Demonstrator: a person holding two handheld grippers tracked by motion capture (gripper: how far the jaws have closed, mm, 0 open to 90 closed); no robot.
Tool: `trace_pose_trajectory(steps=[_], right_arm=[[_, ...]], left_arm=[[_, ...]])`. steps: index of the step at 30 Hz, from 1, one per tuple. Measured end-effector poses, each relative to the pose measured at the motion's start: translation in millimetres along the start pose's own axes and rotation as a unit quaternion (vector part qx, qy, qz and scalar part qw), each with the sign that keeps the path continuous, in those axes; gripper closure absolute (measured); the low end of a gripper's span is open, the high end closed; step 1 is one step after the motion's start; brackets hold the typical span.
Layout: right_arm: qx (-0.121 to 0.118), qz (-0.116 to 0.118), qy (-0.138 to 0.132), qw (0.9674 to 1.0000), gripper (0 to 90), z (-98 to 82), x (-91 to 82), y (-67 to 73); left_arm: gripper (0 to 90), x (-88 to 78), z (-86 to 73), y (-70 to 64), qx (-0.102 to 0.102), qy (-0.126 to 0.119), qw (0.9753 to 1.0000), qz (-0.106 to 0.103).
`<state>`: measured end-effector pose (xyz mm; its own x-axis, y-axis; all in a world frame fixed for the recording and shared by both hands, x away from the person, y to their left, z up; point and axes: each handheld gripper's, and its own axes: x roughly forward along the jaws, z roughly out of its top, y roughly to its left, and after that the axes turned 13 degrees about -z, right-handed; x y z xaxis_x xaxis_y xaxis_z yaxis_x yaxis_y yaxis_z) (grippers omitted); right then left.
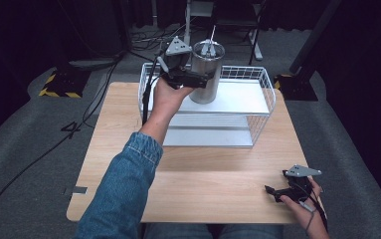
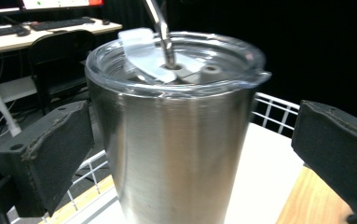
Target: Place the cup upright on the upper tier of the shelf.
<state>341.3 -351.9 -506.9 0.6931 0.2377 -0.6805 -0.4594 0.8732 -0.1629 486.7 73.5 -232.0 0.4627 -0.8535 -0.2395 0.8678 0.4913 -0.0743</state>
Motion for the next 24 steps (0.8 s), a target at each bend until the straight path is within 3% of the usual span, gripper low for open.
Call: trace_pose_trajectory(steps=[3,8,24], right_arm=[[0.001,0.000,0.000,1.0000,0.2,0.0,0.0,0.1],[0.000,0.000,0.000,1.0000,0.2,0.0,0.0,-0.1],[0.002,0.000,0.000,1.0000,0.5,0.0,-0.1,-0.1]], left_arm=[[0.0,-11.8,0.7,-6.0,0.002,-0.004,0.9999,-0.013],[0.0,-32.8,-0.9,-16.8,0.014,-0.001,0.9998,-0.013],[0.0,-103.7,-26.9,-37.1,0.007,-0.017,0.9998,0.004]])
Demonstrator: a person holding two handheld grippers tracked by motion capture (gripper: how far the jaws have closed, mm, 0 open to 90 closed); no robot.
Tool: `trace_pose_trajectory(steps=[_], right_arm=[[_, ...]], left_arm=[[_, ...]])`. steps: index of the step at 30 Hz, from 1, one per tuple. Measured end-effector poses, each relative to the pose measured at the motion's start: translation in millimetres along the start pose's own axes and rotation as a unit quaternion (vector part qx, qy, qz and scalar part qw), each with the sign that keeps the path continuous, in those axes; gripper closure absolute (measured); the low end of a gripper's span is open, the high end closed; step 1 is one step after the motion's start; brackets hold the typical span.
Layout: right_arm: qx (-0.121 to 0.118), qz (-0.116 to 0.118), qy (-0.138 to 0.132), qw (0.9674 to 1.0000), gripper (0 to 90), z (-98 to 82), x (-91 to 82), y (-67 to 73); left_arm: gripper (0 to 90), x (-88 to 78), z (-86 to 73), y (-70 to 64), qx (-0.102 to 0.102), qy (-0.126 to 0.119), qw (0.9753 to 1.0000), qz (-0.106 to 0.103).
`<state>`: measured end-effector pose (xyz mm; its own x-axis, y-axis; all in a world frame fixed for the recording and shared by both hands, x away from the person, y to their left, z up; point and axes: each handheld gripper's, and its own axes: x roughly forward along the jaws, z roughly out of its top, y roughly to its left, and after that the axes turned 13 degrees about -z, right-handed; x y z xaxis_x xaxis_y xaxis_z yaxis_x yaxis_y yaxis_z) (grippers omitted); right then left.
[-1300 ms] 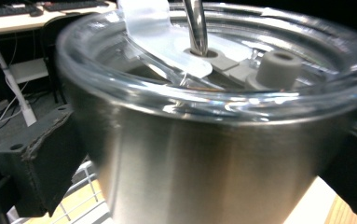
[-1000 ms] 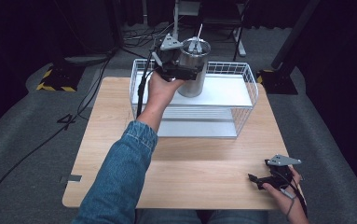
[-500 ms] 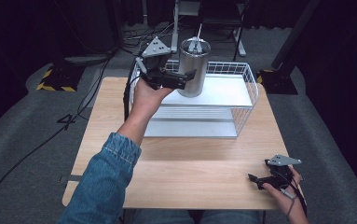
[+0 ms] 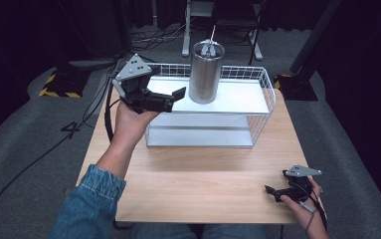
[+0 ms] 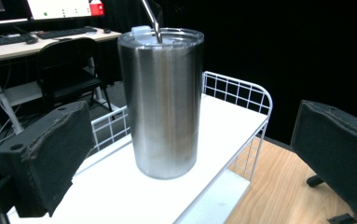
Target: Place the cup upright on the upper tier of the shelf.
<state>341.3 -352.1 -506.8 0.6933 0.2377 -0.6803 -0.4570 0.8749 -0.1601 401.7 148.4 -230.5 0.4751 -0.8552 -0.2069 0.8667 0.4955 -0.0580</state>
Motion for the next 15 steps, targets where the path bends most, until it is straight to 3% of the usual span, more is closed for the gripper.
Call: trace_pose_trajectory(steps=[8,15], right_arm=[[0.000,-0.001,0.001,1.0000,0.5,0.0,0.0,-0.3],[0.000,-0.001,0.001,1.0000,0.5,0.0,0.0,-0.3]], left_arm=[[0.0,-30.9,-14.4,-7.4,-0.003,-0.003,1.0000,0.003],[0.0,-53.3,-30.5,-12.9,0.010,0.011,0.9999,0.006]])
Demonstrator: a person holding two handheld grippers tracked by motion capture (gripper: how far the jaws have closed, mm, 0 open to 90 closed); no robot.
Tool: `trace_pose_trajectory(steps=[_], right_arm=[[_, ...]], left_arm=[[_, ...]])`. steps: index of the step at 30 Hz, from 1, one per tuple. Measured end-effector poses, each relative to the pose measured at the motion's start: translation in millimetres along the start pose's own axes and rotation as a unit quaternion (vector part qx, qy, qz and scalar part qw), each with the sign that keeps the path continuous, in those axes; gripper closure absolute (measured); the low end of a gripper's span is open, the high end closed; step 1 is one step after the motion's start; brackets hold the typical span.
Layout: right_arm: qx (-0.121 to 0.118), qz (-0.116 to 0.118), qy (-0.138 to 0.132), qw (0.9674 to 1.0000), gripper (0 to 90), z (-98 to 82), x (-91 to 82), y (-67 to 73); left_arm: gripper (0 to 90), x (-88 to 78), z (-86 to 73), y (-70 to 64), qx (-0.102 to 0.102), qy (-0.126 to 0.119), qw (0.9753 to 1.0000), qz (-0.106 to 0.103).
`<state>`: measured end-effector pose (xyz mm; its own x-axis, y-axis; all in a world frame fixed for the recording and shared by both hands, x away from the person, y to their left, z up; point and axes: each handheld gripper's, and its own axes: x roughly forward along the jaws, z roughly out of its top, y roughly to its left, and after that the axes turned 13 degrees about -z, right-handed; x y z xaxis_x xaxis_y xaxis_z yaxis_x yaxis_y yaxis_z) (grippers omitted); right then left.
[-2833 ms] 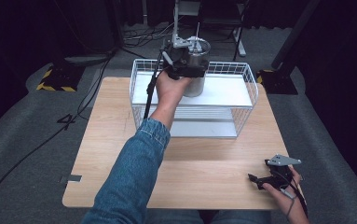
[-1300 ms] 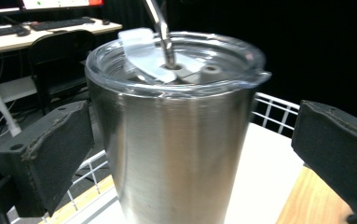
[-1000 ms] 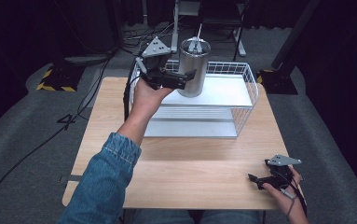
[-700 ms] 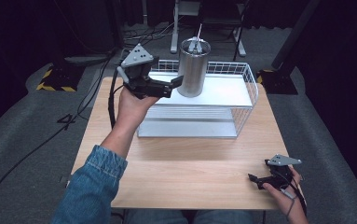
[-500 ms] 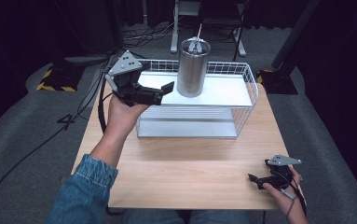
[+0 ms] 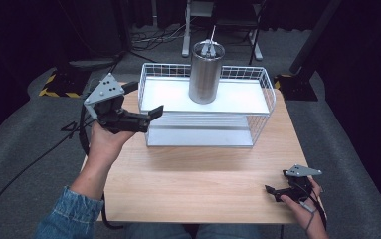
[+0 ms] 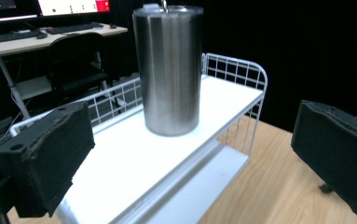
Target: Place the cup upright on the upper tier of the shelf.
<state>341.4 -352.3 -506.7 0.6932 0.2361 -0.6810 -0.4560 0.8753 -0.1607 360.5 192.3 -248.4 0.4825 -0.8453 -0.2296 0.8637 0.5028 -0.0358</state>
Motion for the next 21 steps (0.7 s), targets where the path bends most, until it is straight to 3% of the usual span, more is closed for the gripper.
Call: trace_pose_trajectory(steps=[6,11,21], right_arm=[[0.000,0.000,0.000,1.0000,0.5,0.0,0.0,0.0],[0.000,0.000,0.000,1.0000,0.5,0.0,0.1,-0.1],[0.001,0.000,0.000,1.0000,0.5,0.0,0.0,0.0]], left_arm=[[0.0,-17.2,-14.2,-8.2,0.006,0.004,1.0000,-0.005],[0.0,-24.1,-30.2,-16.2,0.020,0.031,0.9993,0.004],[0.0,-32.2,-76.8,-22.4,0.012,0.060,0.9981,0.007]])
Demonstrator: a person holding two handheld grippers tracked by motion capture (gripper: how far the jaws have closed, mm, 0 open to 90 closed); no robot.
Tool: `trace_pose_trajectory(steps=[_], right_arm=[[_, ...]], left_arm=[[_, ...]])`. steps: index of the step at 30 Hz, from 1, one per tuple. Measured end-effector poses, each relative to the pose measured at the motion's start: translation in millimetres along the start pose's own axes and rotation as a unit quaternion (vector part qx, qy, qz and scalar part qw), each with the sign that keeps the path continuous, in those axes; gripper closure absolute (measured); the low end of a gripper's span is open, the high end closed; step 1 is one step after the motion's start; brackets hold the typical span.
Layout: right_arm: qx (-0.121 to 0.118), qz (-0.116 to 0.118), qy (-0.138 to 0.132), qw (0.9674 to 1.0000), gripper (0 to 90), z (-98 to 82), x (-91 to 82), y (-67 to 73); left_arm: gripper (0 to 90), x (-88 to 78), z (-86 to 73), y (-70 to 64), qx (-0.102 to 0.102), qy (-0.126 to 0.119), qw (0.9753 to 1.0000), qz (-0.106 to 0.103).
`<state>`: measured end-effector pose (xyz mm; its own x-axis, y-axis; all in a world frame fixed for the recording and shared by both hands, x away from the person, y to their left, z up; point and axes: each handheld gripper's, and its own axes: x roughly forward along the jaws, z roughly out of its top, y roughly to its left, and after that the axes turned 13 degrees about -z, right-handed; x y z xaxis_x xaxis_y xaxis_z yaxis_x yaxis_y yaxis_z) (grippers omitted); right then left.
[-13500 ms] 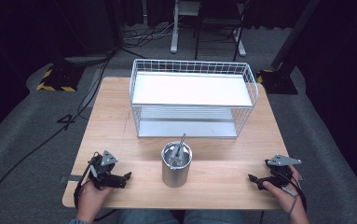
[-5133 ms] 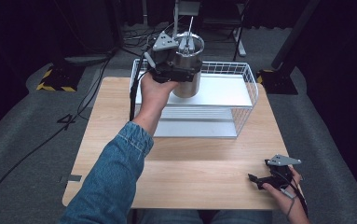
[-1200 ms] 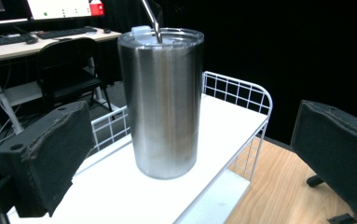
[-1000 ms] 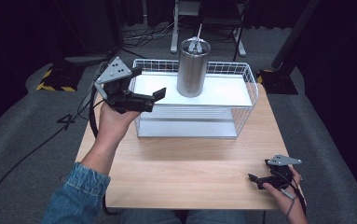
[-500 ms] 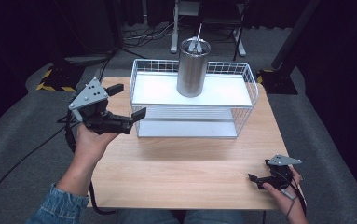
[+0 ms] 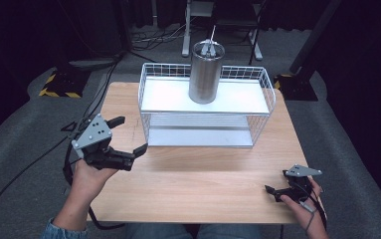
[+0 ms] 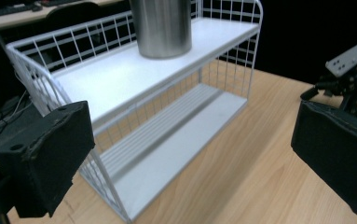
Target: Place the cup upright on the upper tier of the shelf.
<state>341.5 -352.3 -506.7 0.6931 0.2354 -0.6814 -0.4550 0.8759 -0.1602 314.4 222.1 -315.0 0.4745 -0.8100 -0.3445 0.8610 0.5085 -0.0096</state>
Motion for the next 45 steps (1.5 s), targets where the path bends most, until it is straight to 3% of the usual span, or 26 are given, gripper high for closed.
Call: trace_pose_trajectory(steps=[8,12,21,27,33,45], right_arm=[[0.000,0.000,0.000,1.0000,0.5,0.0,0.0,-0.1],[0.000,0.000,0.000,1.0000,0.5,0.0,0.0,0.0],[0.000,0.000,-0.001,1.0000,0.5,0.0,0.0,0.1],[0.000,0.000,-0.001,1.0000,0.4,0.0,0.1,0.1],[0.000,0.000,0.000,1.0000,0.5,-0.1,0.0,0.0],[0.000,0.000,-0.001,1.0000,0.5,-0.1,0.0,0.0]], left_arm=[[0.0,3.4,-38.1,-6.7,-0.008,0.019,0.9998,0.000],[0.0,10.9,-57.7,-10.3,-0.014,0.040,0.9991,0.000],[0.0,15.6,-93.4,-5.9,-0.054,0.049,0.9973,0.007],[0.0,26.5,-126.2,2.5,-0.085,0.076,0.9934,0.013],[0.1,34.6,-147.4,8.4,-0.110,0.089,0.9897,0.020],[1.2,51.7,-169.3,9.7,-0.123,0.162,0.9786,0.033]])
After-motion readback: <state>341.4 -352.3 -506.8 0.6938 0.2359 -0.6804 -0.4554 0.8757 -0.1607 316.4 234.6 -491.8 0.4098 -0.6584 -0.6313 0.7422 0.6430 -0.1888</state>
